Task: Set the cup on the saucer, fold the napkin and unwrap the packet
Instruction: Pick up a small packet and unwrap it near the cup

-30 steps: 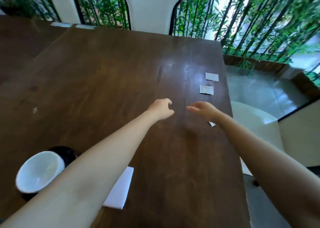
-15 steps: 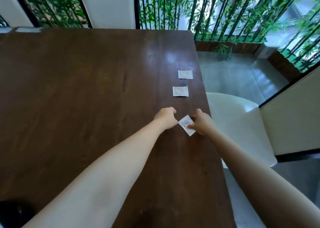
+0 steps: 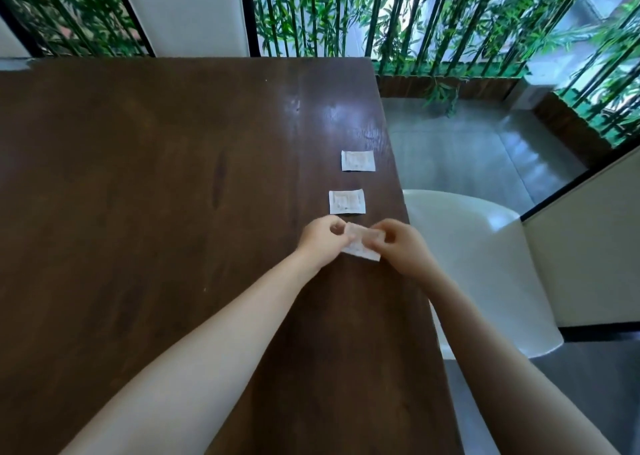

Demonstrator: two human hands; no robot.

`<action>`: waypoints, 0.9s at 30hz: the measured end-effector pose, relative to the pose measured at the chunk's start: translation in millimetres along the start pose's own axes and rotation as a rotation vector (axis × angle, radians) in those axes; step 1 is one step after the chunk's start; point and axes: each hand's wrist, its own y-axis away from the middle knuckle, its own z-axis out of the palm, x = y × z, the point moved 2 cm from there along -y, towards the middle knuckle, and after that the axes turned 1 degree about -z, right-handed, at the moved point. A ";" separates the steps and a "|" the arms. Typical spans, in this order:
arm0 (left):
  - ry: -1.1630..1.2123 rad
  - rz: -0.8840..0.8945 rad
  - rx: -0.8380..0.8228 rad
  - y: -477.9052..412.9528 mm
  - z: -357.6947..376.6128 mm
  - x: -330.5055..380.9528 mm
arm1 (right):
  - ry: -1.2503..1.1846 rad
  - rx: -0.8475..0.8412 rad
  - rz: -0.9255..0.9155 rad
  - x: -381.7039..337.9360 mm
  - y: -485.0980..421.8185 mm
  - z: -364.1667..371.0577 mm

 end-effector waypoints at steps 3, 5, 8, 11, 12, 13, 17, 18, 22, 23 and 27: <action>0.122 -0.041 0.100 -25.2 -10.5 12.7 | -0.128 0.086 0.003 -9.7 -34.5 -3.5; 0.057 -0.047 0.165 -40.7 -16.2 21.0 | -0.193 0.128 0.035 -15.6 -56.0 -0.9; -0.204 -0.029 0.172 -58.3 -20.8 28.6 | -0.150 0.163 0.101 -19.3 -79.0 6.3; -0.382 -0.073 0.107 -68.6 -17.8 25.2 | 0.002 0.139 0.152 -17.9 -86.5 12.2; -0.394 -0.081 0.098 -71.1 -16.8 22.6 | 0.029 0.130 0.155 -17.8 -87.6 13.6; -0.384 -0.081 0.099 -73.5 -16.3 19.9 | 0.043 0.120 0.156 -18.1 -88.2 14.5; -0.306 -0.062 0.112 -79.8 -18.0 10.2 | 0.012 0.093 0.198 -21.4 -90.9 15.6; -0.279 -0.039 0.113 -80.5 -18.3 8.0 | -0.020 0.096 0.198 -21.4 -90.7 15.9; -0.149 0.033 0.138 -82.6 -19.4 -3.1 | -0.214 0.116 0.112 -16.0 -81.2 13.9; -0.125 0.042 0.139 -82.8 -19.6 -5.5 | -0.253 0.118 0.085 -13.5 -79.1 12.8; -0.031 0.118 0.177 -84.3 -17.2 -4.4 | -0.358 0.252 0.034 -5.2 -81.1 10.8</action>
